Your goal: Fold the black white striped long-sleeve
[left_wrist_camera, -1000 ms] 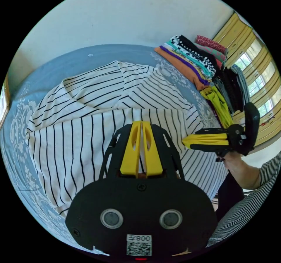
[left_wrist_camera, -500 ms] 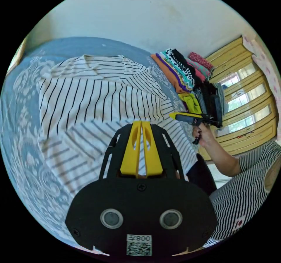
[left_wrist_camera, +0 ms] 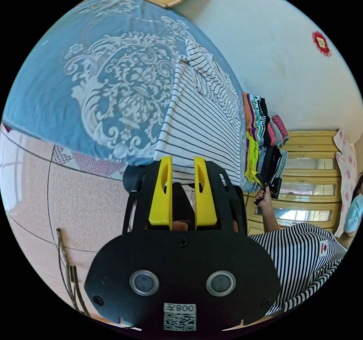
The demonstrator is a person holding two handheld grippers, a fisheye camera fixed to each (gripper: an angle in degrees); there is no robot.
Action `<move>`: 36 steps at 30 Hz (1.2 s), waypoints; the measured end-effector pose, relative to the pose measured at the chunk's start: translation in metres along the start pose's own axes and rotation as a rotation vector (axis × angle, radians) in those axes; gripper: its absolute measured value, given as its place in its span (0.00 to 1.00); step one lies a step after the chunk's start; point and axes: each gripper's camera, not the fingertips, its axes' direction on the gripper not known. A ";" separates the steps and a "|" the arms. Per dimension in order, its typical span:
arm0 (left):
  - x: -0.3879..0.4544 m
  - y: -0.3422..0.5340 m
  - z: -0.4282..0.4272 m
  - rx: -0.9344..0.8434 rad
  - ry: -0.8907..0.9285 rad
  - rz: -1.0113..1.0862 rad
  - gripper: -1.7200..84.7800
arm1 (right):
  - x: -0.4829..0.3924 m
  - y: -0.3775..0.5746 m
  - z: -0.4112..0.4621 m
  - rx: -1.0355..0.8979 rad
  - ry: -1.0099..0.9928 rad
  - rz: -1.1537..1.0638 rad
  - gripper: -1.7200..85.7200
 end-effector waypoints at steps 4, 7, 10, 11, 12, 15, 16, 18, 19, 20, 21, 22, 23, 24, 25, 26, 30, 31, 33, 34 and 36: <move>-0.042 0.048 0.011 0.005 -0.031 -0.061 0.13 | 0.029 0.056 -0.010 -0.013 -0.002 0.037 0.04; -0.074 0.073 0.023 0.006 -0.005 -0.119 0.14 | 0.044 0.084 -0.013 -0.038 0.003 0.043 0.05; -0.101 0.095 0.038 0.014 0.048 -0.167 0.14 | 0.056 0.103 -0.013 -0.068 0.013 0.034 0.07; -0.108 0.103 0.044 0.005 0.045 -0.163 0.14 | 0.058 0.106 -0.012 -0.078 0.017 0.030 0.08; -0.111 0.107 0.047 -0.003 0.038 -0.159 0.14 | 0.061 0.112 -0.010 -0.099 0.020 0.021 0.08; -0.126 0.125 0.057 0.004 0.041 -0.158 0.14 | 0.070 0.124 -0.005 -0.133 0.023 0.016 0.10; -0.133 0.133 0.060 0.002 0.050 -0.159 0.13 | 0.075 0.128 -0.003 -0.139 0.019 0.024 0.10; -0.143 0.144 0.065 -0.005 0.049 -0.154 0.13 | 0.083 0.133 0.002 -0.154 -0.001 0.039 0.11; -0.150 0.151 0.068 -0.007 0.052 -0.153 0.13 | 0.089 0.136 0.006 -0.169 -0.016 0.052 0.11; -0.157 0.158 0.072 -0.007 0.061 -0.153 0.13 | 0.092 0.138 0.008 -0.176 -0.024 0.058 0.11; -0.160 0.161 0.074 -0.007 0.063 -0.153 0.13 | 0.098 0.142 0.012 -0.190 -0.039 0.073 0.11; -0.166 0.168 0.077 -0.009 0.063 -0.152 0.13 | 0.103 0.146 0.014 -0.195 -0.038 0.087 0.11; -0.171 0.175 0.080 -0.013 0.059 -0.146 0.12 | 0.105 0.148 0.013 -0.194 -0.037 0.092 0.10; -0.174 0.178 0.082 -0.016 0.056 -0.142 0.12 | 0.110 0.152 0.012 -0.195 -0.033 0.102 0.10; -0.178 0.184 0.085 -0.024 0.047 -0.136 0.11 | 0.115 0.158 0.011 -0.197 -0.031 0.112 0.09; -0.184 0.190 0.088 -0.033 0.032 -0.135 0.10 | 0.118 0.161 0.010 -0.197 -0.033 0.118 0.09; -0.201 0.210 0.096 -0.062 -0.003 -0.141 0.07 | 0.135 0.181 0.003 -0.194 -0.061 0.148 0.07; -0.207 0.217 0.097 -0.069 -0.004 -0.142 0.06 | 0.138 0.186 0.001 -0.193 -0.060 0.150 0.06; -0.214 0.229 0.100 -0.073 0.004 -0.138 0.05 | 0.143 0.194 -0.002 -0.194 -0.057 0.155 0.06; -0.219 0.237 0.101 -0.070 0.017 -0.137 0.04 | 0.146 0.200 -0.004 -0.195 -0.053 0.156 0.05; -0.226 0.250 0.102 -0.058 0.044 -0.138 0.04 | 0.151 0.208 -0.007 -0.199 -0.053 0.155 0.05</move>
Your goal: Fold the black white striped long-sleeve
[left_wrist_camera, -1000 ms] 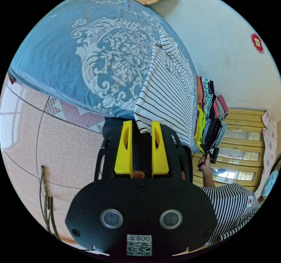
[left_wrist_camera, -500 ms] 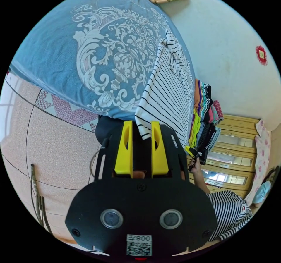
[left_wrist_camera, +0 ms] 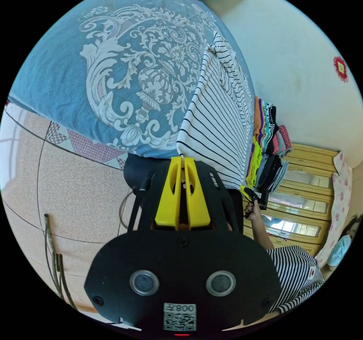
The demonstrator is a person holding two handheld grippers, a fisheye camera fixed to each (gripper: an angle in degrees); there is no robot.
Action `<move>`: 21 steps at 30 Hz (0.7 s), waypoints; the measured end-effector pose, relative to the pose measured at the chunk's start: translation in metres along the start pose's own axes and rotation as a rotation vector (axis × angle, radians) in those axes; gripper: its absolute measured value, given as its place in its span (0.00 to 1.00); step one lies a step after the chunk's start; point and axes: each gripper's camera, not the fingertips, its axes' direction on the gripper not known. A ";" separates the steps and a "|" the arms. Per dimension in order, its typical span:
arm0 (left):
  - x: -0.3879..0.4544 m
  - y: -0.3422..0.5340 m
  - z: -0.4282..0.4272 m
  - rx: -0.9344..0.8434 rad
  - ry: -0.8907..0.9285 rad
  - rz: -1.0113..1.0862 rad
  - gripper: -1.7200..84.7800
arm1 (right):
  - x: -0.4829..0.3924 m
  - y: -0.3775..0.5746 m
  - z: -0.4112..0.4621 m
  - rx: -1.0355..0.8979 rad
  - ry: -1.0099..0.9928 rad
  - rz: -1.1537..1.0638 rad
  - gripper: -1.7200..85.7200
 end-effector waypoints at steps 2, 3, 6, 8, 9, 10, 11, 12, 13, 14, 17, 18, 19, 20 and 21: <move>-0.011 0.017 0.000 0.024 0.058 0.002 0.03 | 0.005 0.008 -0.001 -0.013 -0.031 -0.010 0.04; -0.014 0.021 0.000 0.031 0.075 0.002 0.03 | 0.008 0.013 -0.002 -0.016 -0.047 -0.015 0.04; -0.027 0.045 -0.005 0.063 0.139 0.018 0.03 | 0.012 0.030 -0.013 0.007 -0.078 -0.041 0.03; -0.036 0.064 -0.011 0.091 0.196 0.041 0.03 | 0.016 0.041 -0.026 0.035 -0.129 -0.061 0.03; -0.038 0.069 -0.013 0.100 0.213 0.047 0.03 | 0.019 0.049 -0.036 0.058 -0.170 -0.071 0.03; -0.043 0.079 -0.016 0.118 0.246 0.055 0.03 | 0.023 0.056 -0.047 0.080 -0.212 -0.084 0.03; -0.047 0.088 -0.020 0.135 0.274 0.063 0.03 | 0.024 0.060 -0.052 0.090 -0.230 -0.092 0.03; -0.049 0.093 -0.022 0.143 0.288 0.068 0.03 | 0.027 0.068 -0.063 0.111 -0.254 -0.105 0.03; -0.053 0.102 -0.025 0.157 0.314 0.078 0.03 | 0.029 0.076 -0.075 0.131 -0.276 -0.122 0.03; -0.056 0.111 -0.028 0.169 0.337 0.091 0.03 | 0.030 0.080 -0.080 0.139 -0.290 -0.132 0.03; -0.060 0.132 -0.036 0.212 0.392 0.131 0.03 | 0.033 0.100 -0.104 0.179 -0.334 -0.174 0.03; -0.060 0.136 -0.038 0.219 0.405 0.140 0.03 | 0.034 0.107 -0.112 0.196 -0.351 -0.192 0.03; -0.061 0.144 -0.040 0.229 0.426 0.159 0.03 | 0.035 0.115 -0.119 0.211 -0.366 -0.207 0.03; -0.061 0.152 -0.043 0.234 0.439 0.182 0.03 | 0.036 0.119 -0.123 0.218 -0.373 -0.213 0.03; -0.061 0.156 -0.044 0.235 0.445 0.194 0.03 | 0.037 0.127 -0.129 0.229 -0.389 -0.226 0.03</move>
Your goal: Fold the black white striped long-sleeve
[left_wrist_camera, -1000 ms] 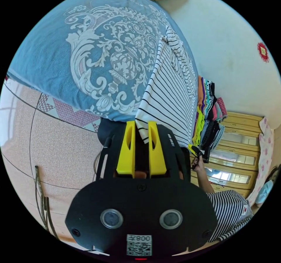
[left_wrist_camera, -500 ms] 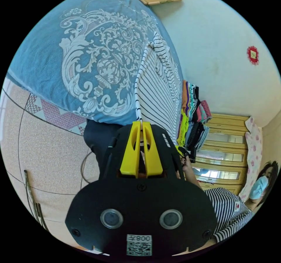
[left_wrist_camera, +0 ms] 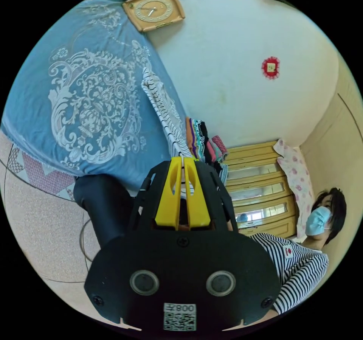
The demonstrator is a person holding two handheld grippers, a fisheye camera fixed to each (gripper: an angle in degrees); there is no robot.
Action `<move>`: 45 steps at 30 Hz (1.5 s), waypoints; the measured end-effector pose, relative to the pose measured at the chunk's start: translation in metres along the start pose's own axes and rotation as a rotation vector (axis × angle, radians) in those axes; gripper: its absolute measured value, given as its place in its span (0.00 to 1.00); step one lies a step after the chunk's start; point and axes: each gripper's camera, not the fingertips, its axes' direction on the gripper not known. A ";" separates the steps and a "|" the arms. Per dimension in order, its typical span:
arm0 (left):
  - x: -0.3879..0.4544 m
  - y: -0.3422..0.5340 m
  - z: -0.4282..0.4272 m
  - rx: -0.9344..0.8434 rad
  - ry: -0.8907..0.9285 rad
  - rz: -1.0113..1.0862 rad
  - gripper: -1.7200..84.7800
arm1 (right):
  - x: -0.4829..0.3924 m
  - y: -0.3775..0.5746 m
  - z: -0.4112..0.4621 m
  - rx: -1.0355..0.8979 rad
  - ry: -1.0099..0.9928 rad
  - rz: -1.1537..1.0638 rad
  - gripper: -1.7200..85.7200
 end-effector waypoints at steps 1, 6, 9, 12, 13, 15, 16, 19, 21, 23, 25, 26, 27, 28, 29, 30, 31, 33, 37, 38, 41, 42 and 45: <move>0.003 0.007 -0.004 -0.002 0.010 0.023 0.03 | -0.002 0.007 -0.008 0.010 -0.015 -0.013 0.03; 0.009 0.039 -0.024 -0.003 0.038 0.083 0.03 | -0.005 0.041 -0.040 0.040 -0.048 -0.044 0.02; 0.005 0.064 -0.036 -0.015 0.037 0.092 0.03 | -0.001 0.067 -0.057 0.036 -0.044 -0.049 0.02; -0.004 0.092 -0.047 -0.007 0.074 0.085 0.03 | 0.007 0.095 -0.073 0.050 -0.089 -0.048 0.02; -0.008 0.104 -0.051 -0.001 0.090 0.078 0.03 | 0.010 0.107 -0.079 0.060 -0.105 -0.045 0.02; -0.014 0.120 -0.058 0.001 0.092 0.068 0.03 | 0.015 0.124 -0.087 0.063 -0.113 -0.040 0.02; -0.018 0.130 -0.061 -0.004 0.082 0.061 0.03 | 0.016 0.135 -0.090 0.054 -0.105 -0.041 0.02; -0.026 0.153 -0.066 -0.013 0.086 0.052 0.03 | 0.016 0.161 -0.091 0.024 -0.097 -0.059 0.02; -0.029 0.165 -0.069 -0.003 0.115 0.054 0.03 | 0.016 0.176 -0.092 0.022 -0.109 -0.069 0.02; -0.034 0.179 -0.076 0.022 0.152 0.053 0.03 | 0.018 0.190 -0.095 0.036 -0.125 -0.076 0.02; -0.037 0.187 -0.081 0.035 0.158 0.056 0.03 | 0.020 0.206 -0.100 0.050 -0.131 -0.084 0.02; -0.038 0.191 -0.084 0.033 0.146 0.058 0.03 | 0.020 0.210 -0.100 0.051 -0.129 -0.085 0.02; -0.038 0.193 -0.084 0.029 0.139 0.059 0.03 | 0.021 0.217 -0.101 0.048 -0.123 -0.090 0.02; -0.040 0.197 -0.085 0.020 0.129 0.062 0.03 | 0.022 0.223 -0.099 0.042 -0.116 -0.095 0.02; -0.041 0.200 -0.085 0.020 0.133 0.064 0.03 | 0.022 0.226 -0.098 0.040 -0.115 -0.097 0.02; -0.042 0.201 -0.085 0.022 0.139 0.065 0.03 | 0.024 0.232 -0.096 0.037 -0.118 -0.102 0.02; -0.044 0.203 -0.084 0.030 0.154 0.064 0.03 | 0.027 0.237 -0.093 0.039 -0.123 -0.102 0.02; -0.050 0.204 -0.082 0.045 0.180 0.052 0.03 | 0.034 0.242 -0.089 0.056 -0.137 -0.094 0.02; -0.058 0.196 -0.072 0.032 0.176 0.025 0.03 | 0.052 0.246 -0.074 0.075 -0.146 -0.059 0.02; -0.058 0.192 -0.068 0.020 0.175 0.030 0.03 | 0.053 0.245 -0.071 0.073 -0.145 -0.058 0.02; -0.058 0.177 -0.059 0.011 0.180 0.034 0.03 | 0.059 0.244 -0.054 0.073 -0.151 -0.056 0.02; -0.058 0.174 -0.058 0.012 0.182 0.030 0.03 | 0.063 0.243 -0.048 0.080 -0.156 -0.049 0.02; -0.062 0.157 -0.052 0.022 0.190 0.012 0.03 | 0.072 0.240 -0.033 0.091 -0.165 -0.030 0.02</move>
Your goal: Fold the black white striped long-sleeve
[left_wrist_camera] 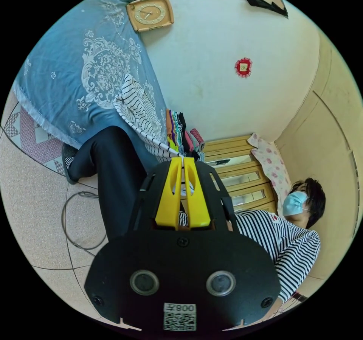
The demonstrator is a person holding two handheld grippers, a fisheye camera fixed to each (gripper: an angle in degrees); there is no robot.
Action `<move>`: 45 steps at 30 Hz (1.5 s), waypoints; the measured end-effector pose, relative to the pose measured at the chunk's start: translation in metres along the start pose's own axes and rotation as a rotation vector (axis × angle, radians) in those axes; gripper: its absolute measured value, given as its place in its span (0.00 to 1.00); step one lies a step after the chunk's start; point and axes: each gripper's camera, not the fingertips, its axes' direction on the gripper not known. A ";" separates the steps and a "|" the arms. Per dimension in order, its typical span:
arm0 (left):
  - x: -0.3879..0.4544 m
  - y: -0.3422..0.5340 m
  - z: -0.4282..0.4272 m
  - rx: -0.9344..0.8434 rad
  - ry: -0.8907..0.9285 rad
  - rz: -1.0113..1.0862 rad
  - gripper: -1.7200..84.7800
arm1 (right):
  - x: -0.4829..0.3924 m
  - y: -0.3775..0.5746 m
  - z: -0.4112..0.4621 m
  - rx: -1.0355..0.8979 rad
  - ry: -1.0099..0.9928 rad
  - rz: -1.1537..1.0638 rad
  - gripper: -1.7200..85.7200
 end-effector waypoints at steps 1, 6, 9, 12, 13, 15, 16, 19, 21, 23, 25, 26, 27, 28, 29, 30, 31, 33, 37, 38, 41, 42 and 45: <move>-0.002 -0.007 0.003 0.000 0.001 -0.008 0.03 | 0.005 -0.002 0.007 0.003 -0.005 0.007 0.02; -0.010 -0.043 0.021 0.000 0.002 -0.034 0.03 | 0.020 -0.025 0.043 0.003 -0.011 0.021 0.02; -0.012 -0.073 0.034 0.001 0.007 -0.036 0.03 | 0.027 -0.050 0.071 -0.005 -0.010 0.015 0.02; -0.013 -0.109 0.049 0.001 0.007 -0.035 0.03 | 0.031 -0.080 0.100 -0.017 -0.005 -0.001 0.02; -0.014 -0.124 0.055 0.000 0.008 -0.033 0.03 | 0.033 -0.093 0.113 -0.022 -0.001 -0.007 0.02; -0.014 -0.147 0.066 -0.001 0.010 -0.030 0.03 | 0.038 -0.111 0.132 -0.024 0.001 -0.010 0.02; -0.015 -0.163 0.073 0.000 0.014 -0.028 0.03 | 0.043 -0.124 0.146 -0.022 -0.004 -0.009 0.02; -0.016 -0.206 0.092 -0.002 0.019 -0.019 0.03 | 0.056 -0.160 0.182 -0.010 -0.016 -0.001 0.02; -0.016 -0.236 0.105 -0.005 0.014 -0.011 0.03 | 0.064 -0.184 0.206 -0.005 -0.015 -0.001 0.02; -0.018 -0.277 0.123 -0.010 0.003 -0.002 0.03 | 0.072 -0.210 0.231 -0.004 -0.001 0.001 0.02; -0.022 -0.309 0.137 -0.011 -0.005 -0.003 0.03 | 0.086 -0.249 0.267 0.004 0.005 0.016 0.02; -0.025 -0.331 0.147 -0.005 -0.004 -0.005 0.03 | 0.089 -0.259 0.276 0.003 0.005 0.015 0.02; -0.026 -0.342 0.152 -0.001 -0.004 -0.006 0.03 | 0.095 -0.280 0.296 0.004 0.014 0.019 0.02; -0.029 -0.365 0.162 0.009 -0.004 -0.008 0.03 | 0.100 -0.302 0.316 0.000 0.020 0.019 0.02; -0.032 -0.387 0.172 0.020 -0.003 -0.011 0.03 | 0.102 -0.313 0.326 -0.003 0.022 0.018 0.02; -0.033 -0.399 0.178 0.025 -0.001 -0.014 0.03 | 0.107 -0.335 0.346 -0.007 0.031 0.020 0.02; -0.036 -0.421 0.188 0.034 0.000 -0.018 0.03 | 0.113 -0.357 0.367 -0.014 0.043 0.021 0.02; -0.041 -0.455 0.204 0.042 -0.004 -0.024 0.03 | 0.123 -0.389 0.399 -0.027 0.064 0.032 0.02; -0.058 -0.529 0.239 0.051 -0.035 -0.054 0.03 | 0.155 -0.457 0.474 -0.056 0.112 0.073 0.02; -0.064 -0.548 0.247 0.056 -0.042 -0.070 0.03 | 0.160 -0.466 0.484 -0.061 0.114 0.079 0.02; -0.080 -0.591 0.269 0.053 -0.076 -0.106 0.03 | 0.184 -0.507 0.537 -0.082 0.137 0.112 0.02; -0.084 -0.599 0.273 0.053 -0.082 -0.113 0.03 | 0.194 -0.522 0.558 -0.095 0.146 0.124 0.02; -0.100 -0.636 0.294 0.053 -0.110 -0.150 0.03 | 0.216 -0.559 0.607 -0.121 0.167 0.150 0.02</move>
